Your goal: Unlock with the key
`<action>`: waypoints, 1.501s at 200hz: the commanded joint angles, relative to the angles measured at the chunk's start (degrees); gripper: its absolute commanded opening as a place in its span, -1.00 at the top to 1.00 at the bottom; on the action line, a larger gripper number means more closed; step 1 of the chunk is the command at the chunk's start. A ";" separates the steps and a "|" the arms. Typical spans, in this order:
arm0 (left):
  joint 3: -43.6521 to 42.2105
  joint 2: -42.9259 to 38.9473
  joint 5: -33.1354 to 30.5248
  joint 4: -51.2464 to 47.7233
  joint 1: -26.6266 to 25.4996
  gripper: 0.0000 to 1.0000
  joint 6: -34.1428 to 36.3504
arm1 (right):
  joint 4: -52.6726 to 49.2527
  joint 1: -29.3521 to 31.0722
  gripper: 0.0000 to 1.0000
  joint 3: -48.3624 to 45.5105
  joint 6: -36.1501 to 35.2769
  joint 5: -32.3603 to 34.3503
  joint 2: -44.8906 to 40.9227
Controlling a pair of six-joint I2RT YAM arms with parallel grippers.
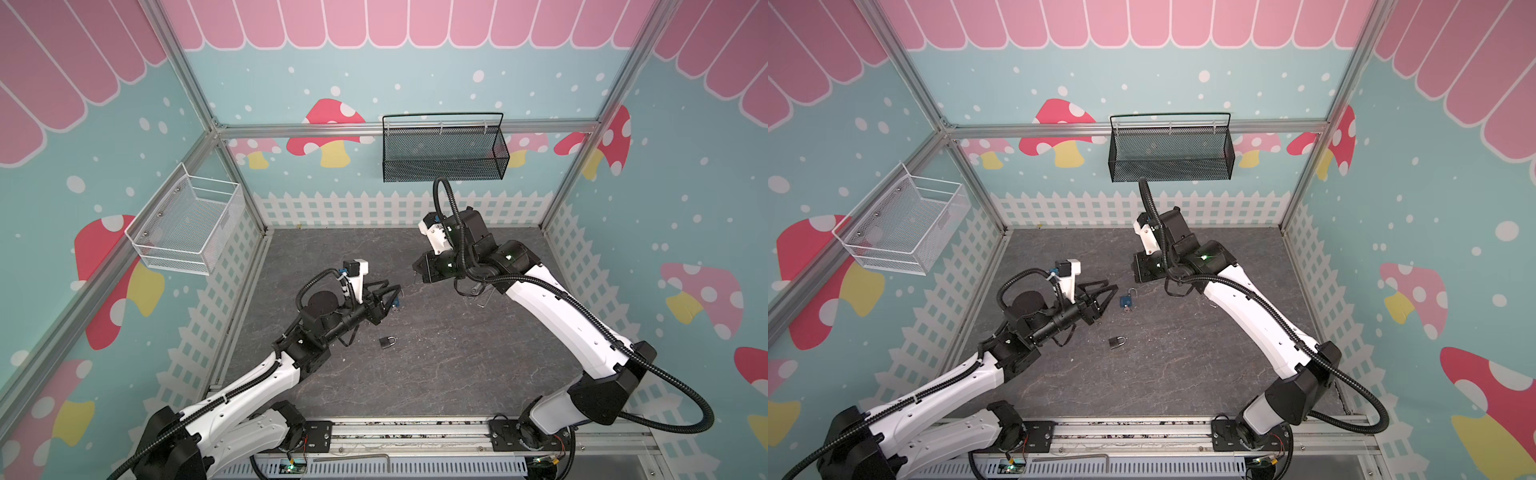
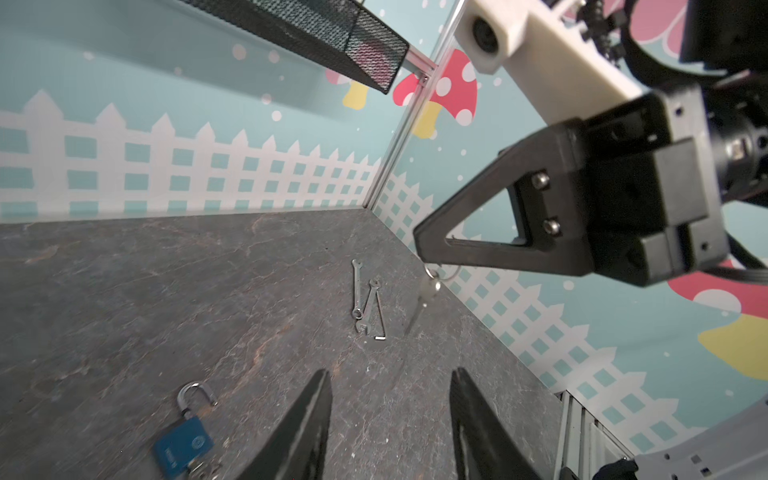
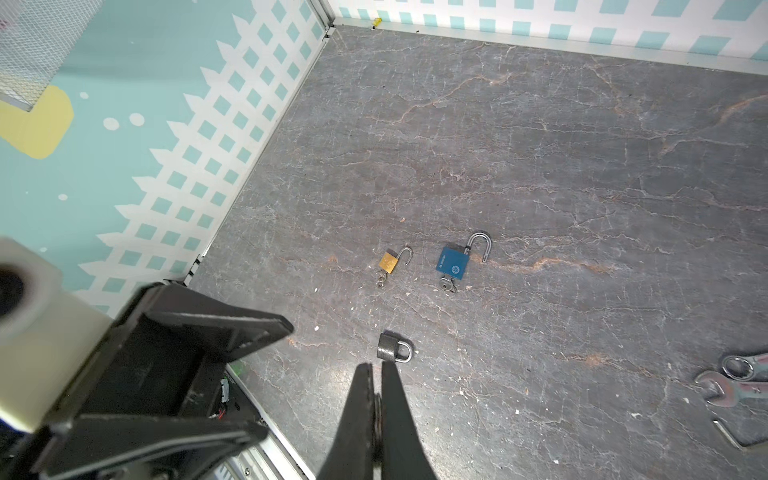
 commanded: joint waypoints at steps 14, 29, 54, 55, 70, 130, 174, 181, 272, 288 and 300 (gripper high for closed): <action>-0.93 4.64 -8.05 14.86 -6.00 0.09 11.62 | -2.18 -0.11 1.00 2.30 -1.05 -1.93 -2.25; -0.06 7.62 -9.60 16.92 -6.93 0.10 12.66 | -2.11 -0.12 1.00 2.57 -0.94 -2.38 -2.43; 0.83 11.45 -12.94 21.73 -7.58 0.12 12.58 | -1.89 -0.11 1.00 2.66 -0.66 -2.39 -3.13; 0.88 11.56 -13.03 21.88 -7.59 0.12 12.58 | -1.88 -0.11 1.00 2.62 -0.66 -2.43 -3.17; 1.34 13.10 -13.90 24.06 -7.93 0.16 12.67 | -1.54 -0.11 1.00 2.16 -0.32 -3.06 -3.60; 1.80 15.98 -11.82 27.79 -8.57 0.29 13.23 | -0.72 -0.11 1.00 1.04 0.40 -3.43 -4.62; 3.71 16.57 -8.13 25.89 -8.57 0.37 14.16 | -0.13 -0.11 1.00 0.82 0.90 -3.87 -4.80; 3.82 16.61 -8.12 25.93 -8.57 0.38 14.09 | -0.12 -0.11 1.00 0.82 0.93 -3.77 -4.92; 4.01 17.48 -7.86 26.86 -8.57 0.61 14.43 | -0.11 -0.11 1.00 0.73 1.27 -3.41 -5.42; 4.09 17.47 -7.75 26.84 -8.57 0.63 14.53 | -0.12 -0.15 1.00 0.73 1.20 -3.21 -5.43; 4.15 17.38 -7.95 26.85 -8.57 0.63 14.67 | -0.13 -0.20 1.00 0.73 1.20 -3.19 -5.42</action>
